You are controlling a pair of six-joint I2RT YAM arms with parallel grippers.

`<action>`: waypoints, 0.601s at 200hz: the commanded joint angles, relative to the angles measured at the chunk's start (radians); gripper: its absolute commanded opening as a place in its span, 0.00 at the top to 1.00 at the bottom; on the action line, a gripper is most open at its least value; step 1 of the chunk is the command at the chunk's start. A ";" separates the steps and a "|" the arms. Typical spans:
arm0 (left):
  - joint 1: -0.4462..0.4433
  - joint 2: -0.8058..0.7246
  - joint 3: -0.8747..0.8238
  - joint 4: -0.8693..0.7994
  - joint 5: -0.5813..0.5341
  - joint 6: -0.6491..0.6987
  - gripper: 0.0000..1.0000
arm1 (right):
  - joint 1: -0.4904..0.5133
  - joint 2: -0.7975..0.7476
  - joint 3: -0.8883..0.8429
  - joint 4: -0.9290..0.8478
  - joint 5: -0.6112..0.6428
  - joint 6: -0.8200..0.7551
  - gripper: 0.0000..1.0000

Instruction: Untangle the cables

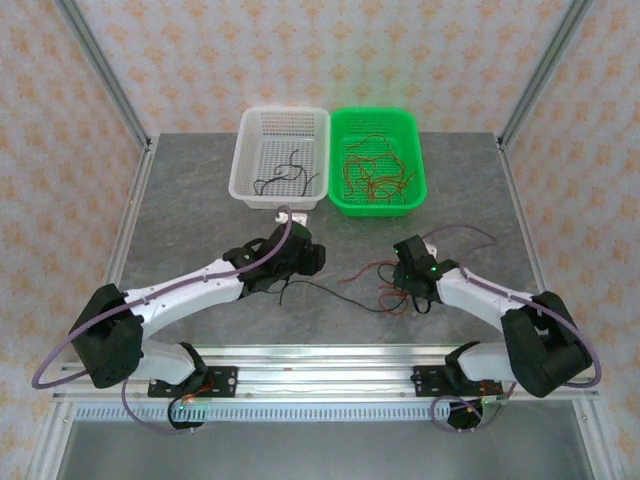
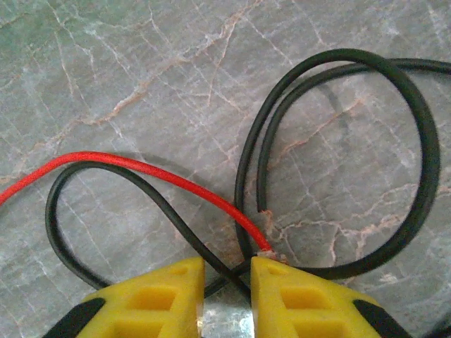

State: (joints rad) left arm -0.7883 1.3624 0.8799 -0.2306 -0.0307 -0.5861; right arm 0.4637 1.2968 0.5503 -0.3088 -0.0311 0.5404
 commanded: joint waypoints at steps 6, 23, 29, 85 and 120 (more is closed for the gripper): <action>-0.024 -0.017 -0.047 0.047 -0.022 -0.058 0.43 | -0.005 0.010 0.029 0.017 0.042 -0.021 0.79; -0.034 -0.014 -0.078 0.067 -0.018 -0.077 0.43 | -0.005 0.011 0.031 0.017 0.039 -0.023 0.80; -0.037 -0.011 -0.091 0.073 -0.017 -0.083 0.43 | -0.005 0.012 0.031 0.021 0.039 -0.026 0.80; -0.069 0.010 -0.134 0.099 -0.018 -0.119 0.44 | -0.006 0.058 0.026 0.048 0.021 -0.032 0.80; -0.075 0.017 -0.137 0.100 -0.023 -0.125 0.44 | -0.006 0.091 0.025 0.066 -0.001 -0.038 0.85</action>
State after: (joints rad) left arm -0.8562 1.3640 0.7563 -0.1574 -0.0334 -0.6884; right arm 0.4637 1.3594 0.5671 -0.2512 -0.0296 0.5152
